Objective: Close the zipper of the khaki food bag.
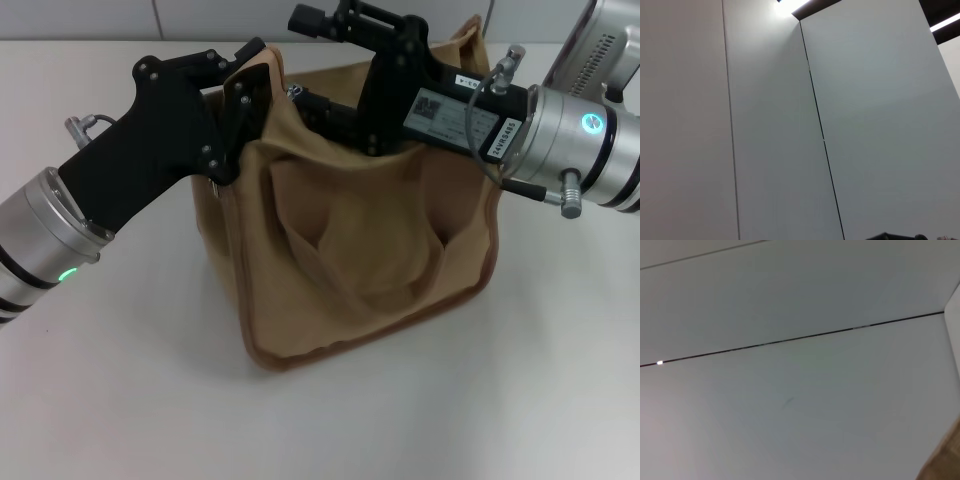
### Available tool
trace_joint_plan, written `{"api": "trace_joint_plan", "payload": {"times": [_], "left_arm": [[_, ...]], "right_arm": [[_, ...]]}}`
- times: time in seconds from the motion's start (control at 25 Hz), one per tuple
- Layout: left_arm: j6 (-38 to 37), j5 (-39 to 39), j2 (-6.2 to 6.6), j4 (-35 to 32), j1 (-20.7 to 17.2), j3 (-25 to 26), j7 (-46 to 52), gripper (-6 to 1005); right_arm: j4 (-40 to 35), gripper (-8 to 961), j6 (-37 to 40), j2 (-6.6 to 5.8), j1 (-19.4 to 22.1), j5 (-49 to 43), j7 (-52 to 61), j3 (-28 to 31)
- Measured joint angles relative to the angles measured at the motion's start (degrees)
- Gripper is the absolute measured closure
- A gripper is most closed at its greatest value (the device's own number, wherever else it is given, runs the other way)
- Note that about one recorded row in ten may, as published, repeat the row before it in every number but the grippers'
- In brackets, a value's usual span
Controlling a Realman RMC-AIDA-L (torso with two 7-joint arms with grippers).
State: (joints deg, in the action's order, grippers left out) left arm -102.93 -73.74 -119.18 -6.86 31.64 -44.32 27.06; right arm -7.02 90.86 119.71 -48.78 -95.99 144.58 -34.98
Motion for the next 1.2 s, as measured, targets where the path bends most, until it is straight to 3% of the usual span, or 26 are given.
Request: {"api": "trace_joint_plan", "payload": {"times": [0.28,0.48,1.2], "left_arm": [[-0.02,0.12,0.00,-0.01,0.01,0.12,-0.03,974],[0.01,0.12,0.00,0.00,0.00,0.12,0.04,974],[-0.58,0.13,0.01,0.10,-0.06,0.16,0.11,974]], "right_arm": [[-0.04,307,0.29,-0.18,0.27,-0.11,-0.01,-0.07],[-0.09,501,0.21,-0.19,0.30,-0.24,0.03,-0.84],[-0.16,501,1.26,-0.13,0.08,0.09,0.24,-1.62]]}}
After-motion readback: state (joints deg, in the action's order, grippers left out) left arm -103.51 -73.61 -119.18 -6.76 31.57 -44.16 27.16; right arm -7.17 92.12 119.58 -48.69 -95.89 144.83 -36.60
